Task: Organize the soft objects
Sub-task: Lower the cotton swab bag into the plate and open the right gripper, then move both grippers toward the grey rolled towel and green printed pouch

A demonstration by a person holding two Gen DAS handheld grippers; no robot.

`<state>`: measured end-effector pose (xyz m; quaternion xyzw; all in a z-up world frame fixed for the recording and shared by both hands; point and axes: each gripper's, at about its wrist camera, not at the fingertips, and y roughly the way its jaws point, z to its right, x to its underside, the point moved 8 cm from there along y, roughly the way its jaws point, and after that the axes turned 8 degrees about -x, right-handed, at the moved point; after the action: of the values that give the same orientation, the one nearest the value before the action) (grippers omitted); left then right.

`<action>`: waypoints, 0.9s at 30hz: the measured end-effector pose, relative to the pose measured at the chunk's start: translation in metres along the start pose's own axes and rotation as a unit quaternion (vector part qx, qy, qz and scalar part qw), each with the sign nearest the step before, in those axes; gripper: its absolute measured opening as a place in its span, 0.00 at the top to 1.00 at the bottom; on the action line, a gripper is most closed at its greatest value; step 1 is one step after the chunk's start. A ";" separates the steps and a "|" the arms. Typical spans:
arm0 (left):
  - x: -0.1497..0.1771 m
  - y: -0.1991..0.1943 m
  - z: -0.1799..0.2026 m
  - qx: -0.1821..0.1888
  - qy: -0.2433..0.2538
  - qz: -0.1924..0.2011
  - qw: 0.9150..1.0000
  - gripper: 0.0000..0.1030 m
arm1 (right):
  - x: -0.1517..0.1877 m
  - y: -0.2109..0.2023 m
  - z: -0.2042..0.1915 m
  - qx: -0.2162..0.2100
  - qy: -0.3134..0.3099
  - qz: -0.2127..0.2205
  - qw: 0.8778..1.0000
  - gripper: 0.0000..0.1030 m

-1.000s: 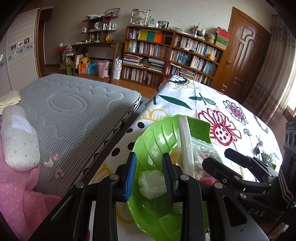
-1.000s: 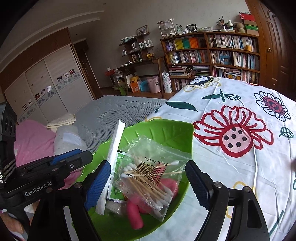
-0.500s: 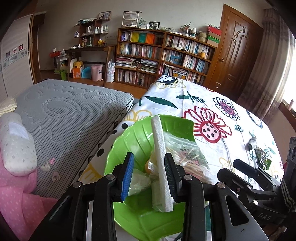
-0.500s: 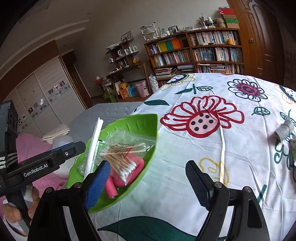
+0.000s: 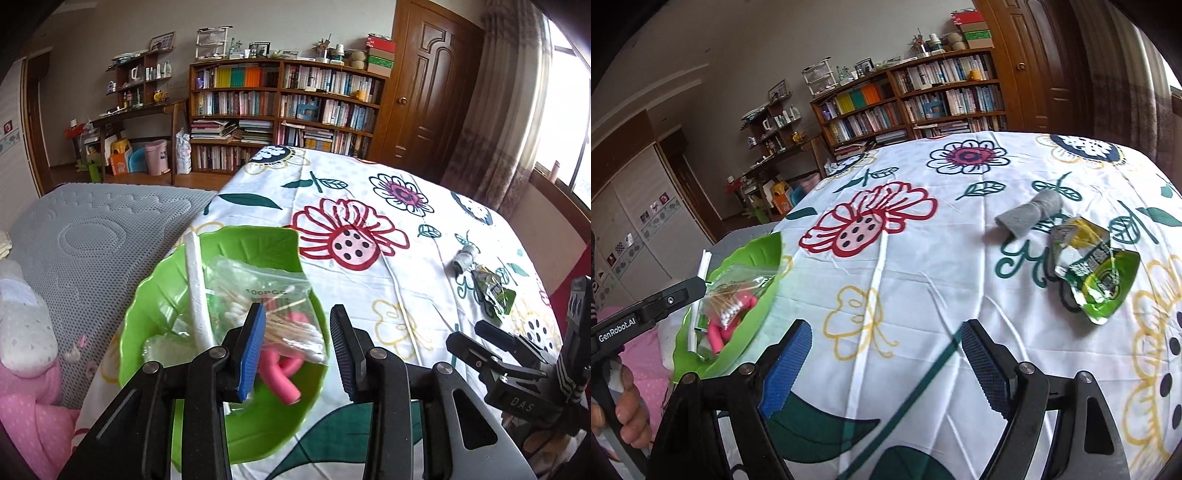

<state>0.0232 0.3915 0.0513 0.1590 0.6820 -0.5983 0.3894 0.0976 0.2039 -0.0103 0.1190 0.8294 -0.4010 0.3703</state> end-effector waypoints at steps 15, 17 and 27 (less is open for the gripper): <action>0.005 0.006 0.079 0.029 0.063 -0.009 0.998 0.54 | -0.020 -0.058 0.131 0.118 0.065 0.043 0.990 0.05; 0.006 0.008 0.086 0.030 0.068 -0.011 0.997 0.54 | -0.028 -0.056 0.136 0.121 0.050 0.041 0.990 0.04; 0.011 0.022 0.109 0.030 0.090 -0.025 0.995 0.54 | -0.052 -0.022 0.145 0.116 -0.036 0.006 0.993 0.00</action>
<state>0.0680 0.2918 0.0306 0.2067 0.6998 -0.6113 0.3064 0.1986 0.0850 -0.0192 0.1518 0.7626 -0.4967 0.3855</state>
